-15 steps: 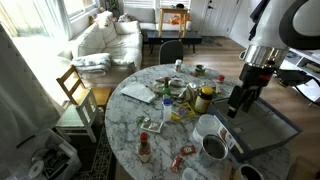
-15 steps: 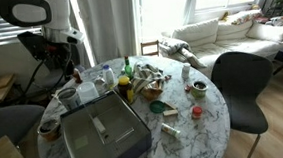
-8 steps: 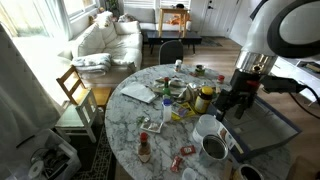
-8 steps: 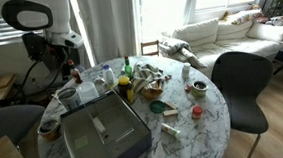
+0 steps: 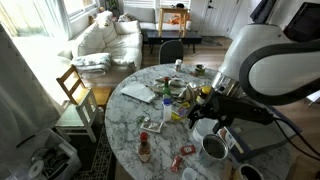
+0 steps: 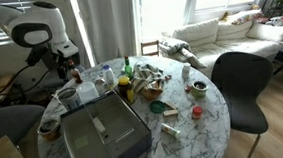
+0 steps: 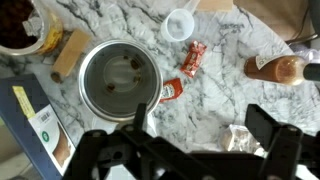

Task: Empty the silver cup into the scoop

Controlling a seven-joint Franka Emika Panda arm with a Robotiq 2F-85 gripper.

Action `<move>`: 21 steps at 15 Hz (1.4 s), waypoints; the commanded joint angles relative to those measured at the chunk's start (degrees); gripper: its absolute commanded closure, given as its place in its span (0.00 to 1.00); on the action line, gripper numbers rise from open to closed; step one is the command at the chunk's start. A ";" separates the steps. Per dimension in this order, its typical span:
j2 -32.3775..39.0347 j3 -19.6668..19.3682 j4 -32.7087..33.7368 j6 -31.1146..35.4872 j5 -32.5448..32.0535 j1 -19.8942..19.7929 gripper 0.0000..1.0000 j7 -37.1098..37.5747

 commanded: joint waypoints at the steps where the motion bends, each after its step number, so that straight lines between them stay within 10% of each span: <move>1: 0.32 0.72 -2.93 4.07 -2.82 0.56 0.00 12.04; 13: 6.46 -0.72 -3.24 6.96 -13.30 0.64 0.02 26.96; 21: 9.45 -2.91 -1.46 6.85 -21.17 1.52 0.76 38.46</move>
